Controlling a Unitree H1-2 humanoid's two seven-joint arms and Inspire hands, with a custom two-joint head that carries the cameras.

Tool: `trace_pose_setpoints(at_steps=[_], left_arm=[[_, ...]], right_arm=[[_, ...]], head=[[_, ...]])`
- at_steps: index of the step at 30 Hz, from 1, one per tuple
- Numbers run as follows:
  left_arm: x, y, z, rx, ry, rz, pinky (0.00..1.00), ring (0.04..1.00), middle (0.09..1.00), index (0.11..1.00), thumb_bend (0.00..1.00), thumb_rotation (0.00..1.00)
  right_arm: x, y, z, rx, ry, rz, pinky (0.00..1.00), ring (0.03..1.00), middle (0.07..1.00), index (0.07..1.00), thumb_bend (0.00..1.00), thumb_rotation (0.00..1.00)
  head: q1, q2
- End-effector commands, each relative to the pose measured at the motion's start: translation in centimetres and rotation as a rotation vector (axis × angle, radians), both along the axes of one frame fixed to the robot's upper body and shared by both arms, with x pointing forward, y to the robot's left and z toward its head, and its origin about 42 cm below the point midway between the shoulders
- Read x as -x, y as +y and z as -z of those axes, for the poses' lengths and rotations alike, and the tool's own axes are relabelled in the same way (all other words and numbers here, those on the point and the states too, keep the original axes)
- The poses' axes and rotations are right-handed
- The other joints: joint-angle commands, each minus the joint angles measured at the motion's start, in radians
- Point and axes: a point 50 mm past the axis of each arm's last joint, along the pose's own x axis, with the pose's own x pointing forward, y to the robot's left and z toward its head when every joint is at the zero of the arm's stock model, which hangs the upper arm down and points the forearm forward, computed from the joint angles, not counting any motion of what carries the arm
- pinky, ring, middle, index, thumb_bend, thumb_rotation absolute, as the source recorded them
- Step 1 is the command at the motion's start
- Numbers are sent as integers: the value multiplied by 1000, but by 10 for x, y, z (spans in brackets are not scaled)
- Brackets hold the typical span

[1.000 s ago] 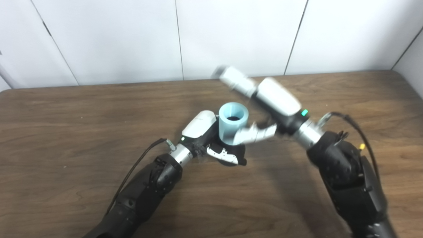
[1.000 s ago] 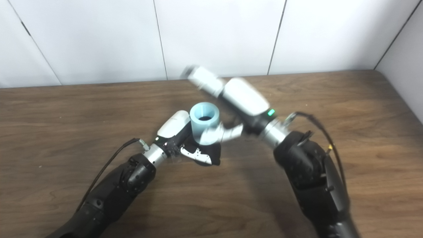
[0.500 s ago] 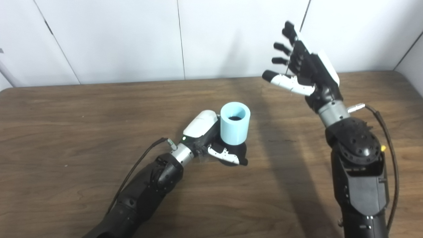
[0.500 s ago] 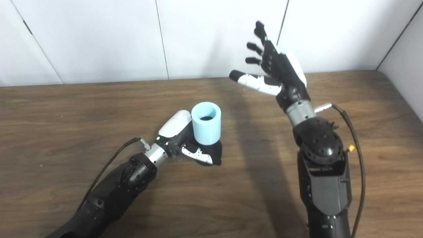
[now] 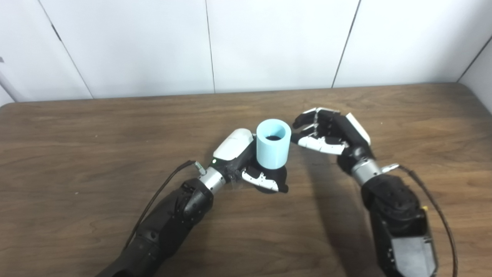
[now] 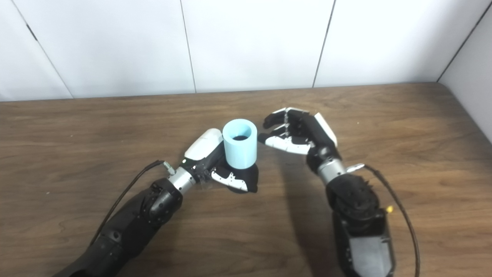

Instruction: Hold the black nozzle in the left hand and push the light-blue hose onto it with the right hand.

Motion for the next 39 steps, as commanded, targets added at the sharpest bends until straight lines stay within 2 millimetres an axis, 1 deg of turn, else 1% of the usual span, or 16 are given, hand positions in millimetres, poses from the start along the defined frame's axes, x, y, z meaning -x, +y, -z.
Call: trace_pose_setpoints(at_steps=[1,5,6,7,8,9,12,13,15,17,23,26,30,33,35,39], left_arm=[[61,40,96,-196,281,-70,379,450,477,491,506,0],[56,48,85,-225,256,-61,407,456,465,505,515,0],[54,50,81,-259,263,-63,464,515,558,592,746,119],[53,53,75,-295,283,-70,518,583,640,670,851,192],[52,57,66,-315,292,-80,608,709,764,785,925,257],[51,60,59,-324,298,-87,739,854,897,912,970,328],[48,72,42,-279,274,-137,854,965,985,989,998,402],[44,81,34,-229,274,-171,854,967,986,996,1000,427],[39,94,24,-163,274,-213,765,916,952,999,945,440],[34,106,17,-94,275,-243,719,885,924,981,896,418],[34,138,-7,155,306,-343,752,856,895,930,815,254],[39,149,-6,308,357,-373,637,783,858,894,752,137],[46,155,-9,502,429,-433,603,757,848,891,752,75],[51,157,-13,659,479,-462,649,748,847,905,761,73],[54,156,-15,774,513,-476,665,727,833,880,763,82],[57,152,-17,861,551,-486,562,677,769,802,774,105]], right_arm=[[-1,0,-8,-43,-64,30,352,458,563,495,501,147],[0,3,5,-150,-53,72,333,449,573,495,498,149],[1,4,8,-160,-54,78,327,443,574,495,496,151],[2,4,10,-172,-54,84,325,441,575,495,496,152],[3,5,14,-193,-49,99,325,438,576,496,496,153],[5,6,16,-208,-46,109,327,432,575,496,497,155],[8,9,22,-226,-53,122,330,427,576,496,497,156],[10,10,24,-215,-66,124,333,428,580,496,496,155],[12,13,25,-202,-84,127,343,437,591,496,495,152],[13,15,26,-193,-96,133,346,439,588,496,496,150],[15,11,30,-206,-78,154,340,433,597,496,497,149],[15,10,30,-215,-85,151,341,435,602,496,496,148],[16,8,29,-221,-85,155,337,430,603,496,495,146],[16,6,30,-215,-85,160,330,427,609,496,496,145],[16,4,31,-207,-90,164,327,425,613,496,496,144],[16,0,31,-206,-100,180,331,448,611,496,497,146]], head=[[-4,1],[8,2],[10,3],[17,2],[20,2],[20,2],[38,1],[42,0],[40,1],[36,1],[40,4],[40,4],[38,8],[33,9],[26,9],[18,4]])
